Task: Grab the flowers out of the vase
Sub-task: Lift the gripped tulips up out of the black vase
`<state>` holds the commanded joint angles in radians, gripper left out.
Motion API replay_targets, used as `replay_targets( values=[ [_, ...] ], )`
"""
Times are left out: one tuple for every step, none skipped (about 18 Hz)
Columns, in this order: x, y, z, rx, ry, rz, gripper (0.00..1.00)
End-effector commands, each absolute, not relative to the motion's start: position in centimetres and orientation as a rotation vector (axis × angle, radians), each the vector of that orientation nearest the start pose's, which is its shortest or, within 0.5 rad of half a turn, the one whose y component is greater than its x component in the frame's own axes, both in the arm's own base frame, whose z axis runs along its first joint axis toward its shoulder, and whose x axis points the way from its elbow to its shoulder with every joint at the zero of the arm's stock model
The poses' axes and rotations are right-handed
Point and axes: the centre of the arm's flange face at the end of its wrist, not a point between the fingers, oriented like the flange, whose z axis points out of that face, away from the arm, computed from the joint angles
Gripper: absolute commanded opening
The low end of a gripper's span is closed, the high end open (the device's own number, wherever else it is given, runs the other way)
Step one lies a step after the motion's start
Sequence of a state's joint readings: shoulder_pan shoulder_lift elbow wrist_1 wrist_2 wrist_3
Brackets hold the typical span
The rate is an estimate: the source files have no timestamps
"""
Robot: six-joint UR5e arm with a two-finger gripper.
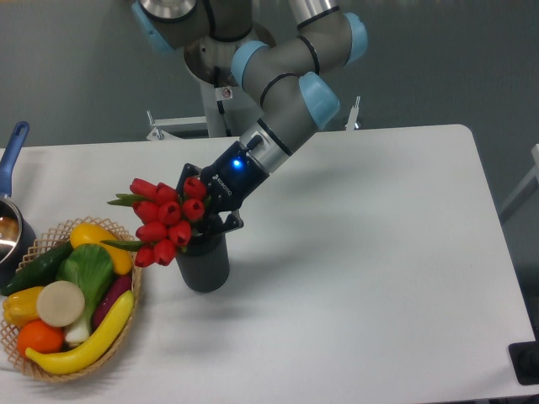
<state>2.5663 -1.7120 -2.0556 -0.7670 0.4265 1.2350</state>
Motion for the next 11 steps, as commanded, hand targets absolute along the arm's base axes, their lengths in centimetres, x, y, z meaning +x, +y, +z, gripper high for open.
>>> replay_targets(
  values=[
    [-28.4,45.1,33.5,-1.976,0.348,-0.410,0.00],
    [-28.6,45.0,34.1,-1.972,0.343,-0.402,0.00],
    [-28.8,45.0,34.6,-1.969,0.336,-0.398,0.00],
    [-29.1,45.0,35.4,-1.960,0.325,-0.396,0.00],
    [-29.4,45.1,36.2,-1.942,0.310,-0.404,0.00],
    [-29.9,45.1,37.5,-1.920,0.291,-0.408,0.00],
    [-30.4,44.9,38.2,-1.912,0.278,-0.402,0.00],
    [-30.8,45.0,39.0,-1.901,0.274,-0.396,0.00],
    [-31.1,45.0,39.8,-1.888,0.267,-0.397,0.00],
    [-31.4,44.9,40.5,-1.881,0.253,-0.399,0.00],
    [-31.7,44.7,40.9,-1.879,0.233,-0.403,0.00]
  ],
)
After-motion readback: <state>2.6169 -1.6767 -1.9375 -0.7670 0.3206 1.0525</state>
